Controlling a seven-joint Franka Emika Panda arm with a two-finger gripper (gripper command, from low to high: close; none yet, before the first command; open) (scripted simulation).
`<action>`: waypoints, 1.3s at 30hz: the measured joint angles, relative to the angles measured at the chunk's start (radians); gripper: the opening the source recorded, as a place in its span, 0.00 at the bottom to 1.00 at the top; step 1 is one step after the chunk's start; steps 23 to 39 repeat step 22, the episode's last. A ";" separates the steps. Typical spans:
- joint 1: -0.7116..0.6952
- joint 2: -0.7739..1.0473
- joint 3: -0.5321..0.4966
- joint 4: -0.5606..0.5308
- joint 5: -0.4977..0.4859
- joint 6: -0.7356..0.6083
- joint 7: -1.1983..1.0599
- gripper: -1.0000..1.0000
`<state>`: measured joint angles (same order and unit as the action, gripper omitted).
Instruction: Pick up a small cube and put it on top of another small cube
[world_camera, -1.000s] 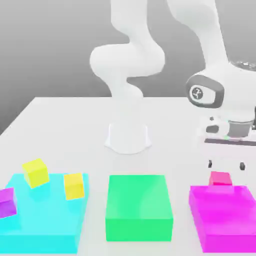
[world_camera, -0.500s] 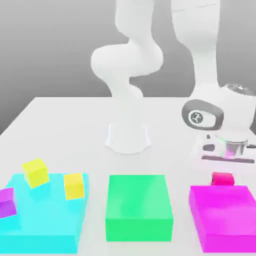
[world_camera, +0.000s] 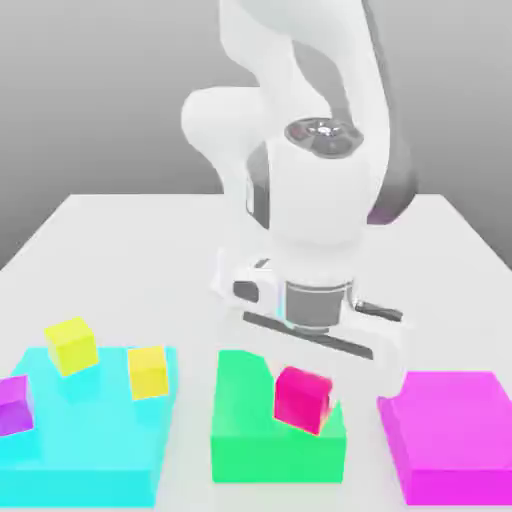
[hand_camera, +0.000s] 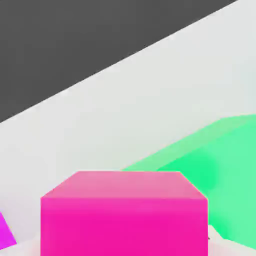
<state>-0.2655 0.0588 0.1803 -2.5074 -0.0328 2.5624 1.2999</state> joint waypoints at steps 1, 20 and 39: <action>-0.048 -0.001 -0.021 0.021 0.005 -0.021 -0.042 0.00; -0.376 0.090 -0.160 0.158 0.030 -0.064 -0.352 1.00; -0.376 0.030 -0.160 0.171 0.031 -0.137 -0.353 1.00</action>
